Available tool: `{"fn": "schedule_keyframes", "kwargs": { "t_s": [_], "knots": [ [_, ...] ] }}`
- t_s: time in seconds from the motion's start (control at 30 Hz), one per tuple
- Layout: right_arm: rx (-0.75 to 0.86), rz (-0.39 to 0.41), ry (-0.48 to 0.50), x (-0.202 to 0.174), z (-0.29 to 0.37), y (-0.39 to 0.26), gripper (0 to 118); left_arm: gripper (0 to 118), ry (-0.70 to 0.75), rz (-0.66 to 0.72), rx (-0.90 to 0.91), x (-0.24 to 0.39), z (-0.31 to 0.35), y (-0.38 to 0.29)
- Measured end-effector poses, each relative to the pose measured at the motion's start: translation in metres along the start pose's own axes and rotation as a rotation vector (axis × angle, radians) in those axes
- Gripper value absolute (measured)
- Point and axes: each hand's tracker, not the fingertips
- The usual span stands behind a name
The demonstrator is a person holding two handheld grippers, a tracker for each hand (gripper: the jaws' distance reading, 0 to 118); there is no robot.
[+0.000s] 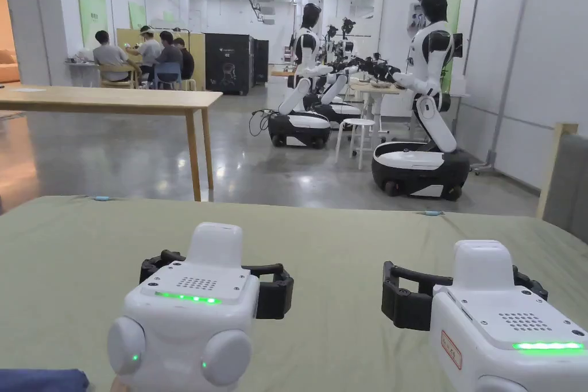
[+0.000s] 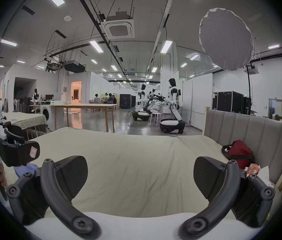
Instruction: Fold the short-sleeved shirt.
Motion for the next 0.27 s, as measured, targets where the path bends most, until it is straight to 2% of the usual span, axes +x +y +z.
{"fn": "schedule_keyframes", "kwargs": {
  "t_s": [0.1, 0.27],
  "knots": [
    [0.0, 0.0, -0.003, 0.001, 0.0001, 0.0005, 118, 118, 0.069, 0.029, 0.103, 0.0029, 0.0041, -0.0023],
    [0.002, 0.008, -0.004, 0.0018, 0.0001, 0.0028, 118, 118, 0.106, -0.012, 0.084, 0.004, 0.007, -0.0009]
  ]
}}
